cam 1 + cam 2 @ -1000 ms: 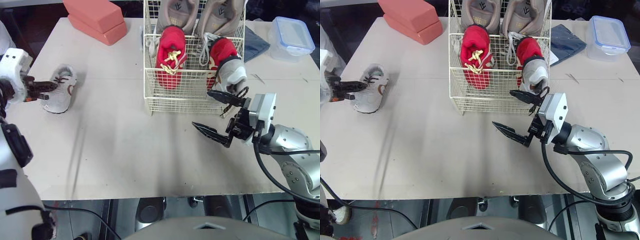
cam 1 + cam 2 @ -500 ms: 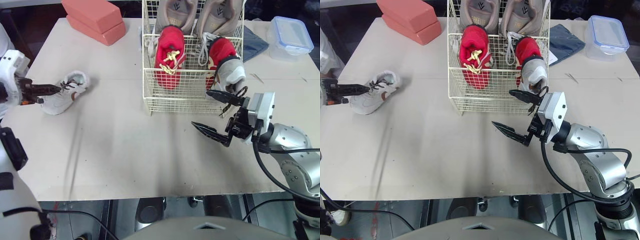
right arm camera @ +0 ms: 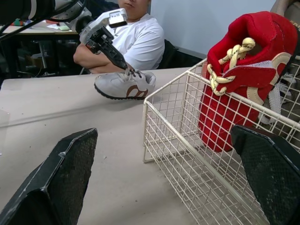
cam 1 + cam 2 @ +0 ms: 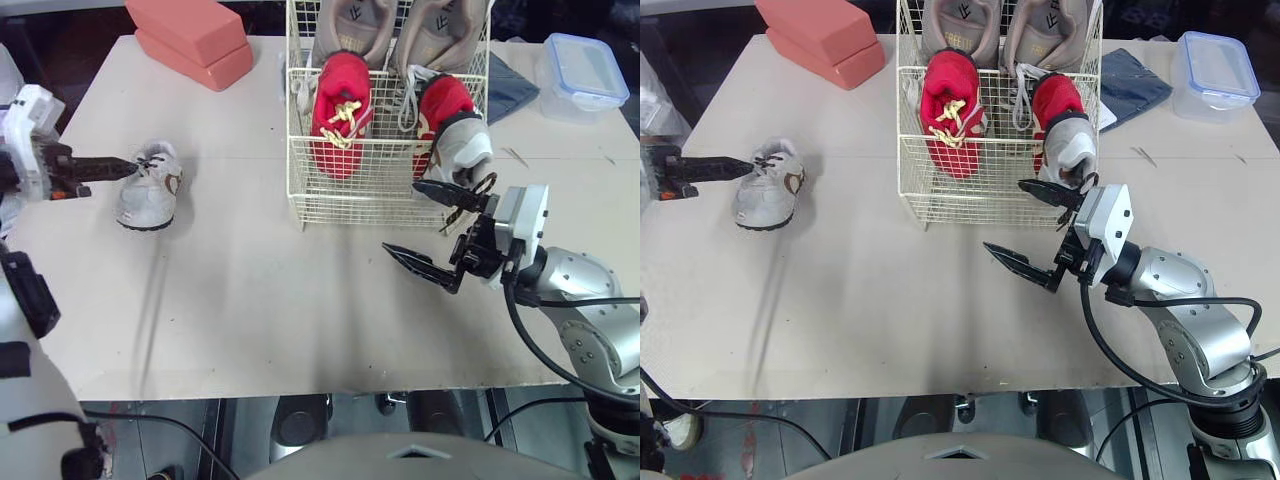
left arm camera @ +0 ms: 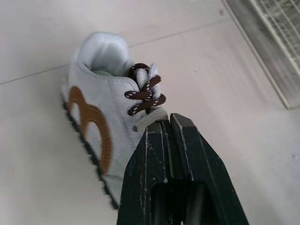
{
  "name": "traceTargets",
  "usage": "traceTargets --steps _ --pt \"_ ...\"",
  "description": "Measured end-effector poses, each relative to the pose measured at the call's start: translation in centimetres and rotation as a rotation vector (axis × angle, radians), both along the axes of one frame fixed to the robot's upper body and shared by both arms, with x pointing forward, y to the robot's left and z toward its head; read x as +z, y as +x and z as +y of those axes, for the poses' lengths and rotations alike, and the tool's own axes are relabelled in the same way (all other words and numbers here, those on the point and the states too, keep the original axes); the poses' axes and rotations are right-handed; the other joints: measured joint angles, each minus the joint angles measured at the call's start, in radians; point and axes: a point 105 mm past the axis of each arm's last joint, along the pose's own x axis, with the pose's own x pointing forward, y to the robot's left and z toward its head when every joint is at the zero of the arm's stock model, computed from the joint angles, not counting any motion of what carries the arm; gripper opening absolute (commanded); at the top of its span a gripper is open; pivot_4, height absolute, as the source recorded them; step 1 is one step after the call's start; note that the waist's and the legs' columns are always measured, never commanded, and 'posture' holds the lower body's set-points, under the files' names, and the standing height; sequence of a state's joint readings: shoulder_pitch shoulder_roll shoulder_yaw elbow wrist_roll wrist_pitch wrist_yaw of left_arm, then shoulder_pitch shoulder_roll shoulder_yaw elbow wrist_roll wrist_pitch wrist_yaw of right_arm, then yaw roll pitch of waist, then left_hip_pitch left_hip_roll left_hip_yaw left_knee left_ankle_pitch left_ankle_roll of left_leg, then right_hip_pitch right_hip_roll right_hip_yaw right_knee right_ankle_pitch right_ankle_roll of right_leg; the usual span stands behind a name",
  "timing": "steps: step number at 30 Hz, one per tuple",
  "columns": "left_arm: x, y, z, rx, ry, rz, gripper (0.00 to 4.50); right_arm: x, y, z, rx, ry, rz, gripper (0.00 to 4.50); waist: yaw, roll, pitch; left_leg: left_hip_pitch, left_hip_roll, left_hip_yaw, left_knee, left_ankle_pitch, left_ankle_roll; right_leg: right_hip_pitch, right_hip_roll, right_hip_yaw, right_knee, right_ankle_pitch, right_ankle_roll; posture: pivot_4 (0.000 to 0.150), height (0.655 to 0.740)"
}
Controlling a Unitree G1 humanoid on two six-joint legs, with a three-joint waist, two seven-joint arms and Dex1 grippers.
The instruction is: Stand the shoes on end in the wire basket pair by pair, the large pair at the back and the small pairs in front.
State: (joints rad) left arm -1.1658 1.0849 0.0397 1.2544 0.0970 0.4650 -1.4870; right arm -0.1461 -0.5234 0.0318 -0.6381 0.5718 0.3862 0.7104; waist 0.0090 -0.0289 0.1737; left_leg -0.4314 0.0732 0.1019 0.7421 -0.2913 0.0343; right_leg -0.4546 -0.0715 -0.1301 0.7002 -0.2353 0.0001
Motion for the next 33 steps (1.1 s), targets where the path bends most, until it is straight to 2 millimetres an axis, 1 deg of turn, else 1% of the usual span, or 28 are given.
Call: traceTargets --steps 2,4,6,7,8,9,11,13,14,15,16,17,20,25,28,31,33 --pt "-0.5 0.0 0.0 0.005 0.003 0.011 0.06 -0.1 0.0 0.0 -0.003 0.000 0.006 4.50 -0.001 0.000 0.000 0.000 0.000 -0.001 0.000 0.000 0.000 0.000 0.000 0.000 0.000 0.000 0.000 0.150 0.6860" --pt "-1.7 0.0 0.5 0.031 0.017 0.015 0.06 -0.3 -0.1 -0.1 -0.003 0.002 0.013 4.50 -0.001 0.000 0.000 0.000 0.000 -0.001 0.000 0.000 0.000 0.000 0.000 0.000 0.001 0.000 0.000 0.150 0.6860" --pt "-2.3 -0.3 0.6 0.031 0.009 0.022 0.06 -0.2 -0.3 0.0 0.005 0.002 0.011 4.50 -0.001 0.000 0.000 0.001 0.000 -0.001 0.001 0.000 0.000 0.000 0.000 0.001 0.002 0.000 0.000 0.150 0.6860" --pt "-2.7 -0.5 0.6 0.021 -0.002 0.027 0.35 -0.1 -0.4 0.0 0.011 0.002 0.010 4.50 -0.001 0.000 0.000 0.001 0.000 -0.001 0.001 0.000 0.000 0.000 0.000 0.001 0.002 0.000 0.000 0.150 0.6860" --pt "-3.2 -0.8 0.6 0.013 -0.010 0.040 0.73 -0.1 -0.4 0.0 0.016 0.001 0.009 4.50 -0.001 0.000 0.000 0.001 0.000 -0.001 0.001 0.000 0.000 0.000 0.000 0.001 0.002 0.000 0.000 0.150 0.6860" --pt "-3.4 -0.9 0.6 0.012 -0.013 0.045 0.92 -0.1 -0.5 0.0 0.017 0.000 0.009 4.50 0.000 0.000 0.000 0.001 0.000 -0.001 0.001 0.000 0.000 0.000 0.000 0.001 0.003 0.000 0.000 0.150 0.6860" --pt "-4.1 -1.3 0.7 0.016 -0.041 0.041 1.84 0.0 -0.6 -0.1 0.029 -0.007 0.008 4.50 -0.001 0.000 0.000 0.001 0.001 -0.001 0.002 0.000 0.000 0.000 0.000 0.001 0.003 0.000 0.000 0.150 0.6860" --pt "-4.0 -1.2 0.8 0.023 -0.048 0.020 2.78 0.0 -0.6 0.0 0.037 -0.008 0.007 4.50 0.000 0.000 0.000 0.001 0.001 -0.001 0.003 0.000 0.000 0.000 0.000 0.001 0.004 0.000 0.000 0.150 0.6860" --pt "-3.9 -1.2 0.9 0.034 -0.052 0.000 3.33 0.0 -0.6 0.0 0.040 -0.008 0.007 4.50 0.001 0.000 0.000 0.001 0.001 -0.001 0.003 0.000 0.000 0.000 0.000 0.001 0.005 0.000 0.000 0.150 0.6860" --pt "-3.9 -1.2 1.0 0.043 -0.056 -0.008 3.68 0.1 -0.6 0.0 0.041 -0.007 0.006 4.50 0.001 0.000 0.000 0.001 0.001 -0.001 0.003 0.000 0.000 0.000 0.000 0.001 0.005 0.000 0.000 0.150 0.6860" --pt "-3.8 -1.5 1.4 0.061 -0.058 -0.018 4.19 0.1 -0.6 0.0 0.043 -0.008 0.006 4.50 0.001 0.000 0.000 0.002 0.001 -0.001 0.003 0.000 0.000 0.000 -0.001 0.001 0.006 0.000 0.000 0.150 0.6860" --pt "-3.8 -1.6 1.6 0.073 -0.063 -0.022 4.41 0.1 -0.6 0.0 0.043 -0.009 0.006 4.50 0.001 0.000 0.000 0.002 0.001 -0.001 0.004 0.000 0.000 0.000 -0.001 0.001 0.007 0.000 0.000 0.150 0.6860" --pt "-3.3 -1.9 2.2 0.120 -0.082 -0.066 4.41 0.1 -0.6 0.0 0.044 -0.010 0.007 4.50 0.001 0.000 0.000 0.002 0.001 -0.002 0.005 0.000 0.000 -0.001 -0.001 0.002 0.009 0.000 -0.001 0.150 0.6860" --pt "-2.1 -3.6 3.0 0.230 -0.167 -0.139 4.41 0.0 -0.7 -0.1 0.048 -0.009 0.015 4.50 -0.002 0.000 0.000 0.000 0.001 -0.002 0.007 0.000 0.000 -0.001 -0.003 0.005 0.009 -0.001 0.000 0.150 0.6860" --pt "-1.4 -4.5 2.8 0.268 -0.181 -0.184 4.41 0.0 -0.7 0.0 0.050 -0.008 0.014 4.50 0.001 0.000 0.000 0.001 0.001 -0.003 0.007 0.000 0.000 -0.001 -0.003 0.005 0.010 -0.001 0.000 0.150 0.6860" --pt "-2.0 -4.4 2.2 0.279 -0.173 -0.193 4.41 0.1 -0.7 0.1 0.057 -0.004 0.011 4.50 0.006 0.000 0.000 0.001 0.001 -0.003 0.007 0.000 0.000 -0.001 -0.003 0.004 0.011 -0.001 0.000 0.150 0.6860" --pt "-2.0 -4.3 2.3 0.290 -0.171 -0.200 4.41 0.1 -0.7 0.2 0.064 -0.004 0.007 4.50 0.005 -0.001 -0.001 0.000 0.001 -0.003 0.007 0.000 0.000 -0.001 -0.003 0.004 0.011 -0.001 0.000 0.150 0.6860"
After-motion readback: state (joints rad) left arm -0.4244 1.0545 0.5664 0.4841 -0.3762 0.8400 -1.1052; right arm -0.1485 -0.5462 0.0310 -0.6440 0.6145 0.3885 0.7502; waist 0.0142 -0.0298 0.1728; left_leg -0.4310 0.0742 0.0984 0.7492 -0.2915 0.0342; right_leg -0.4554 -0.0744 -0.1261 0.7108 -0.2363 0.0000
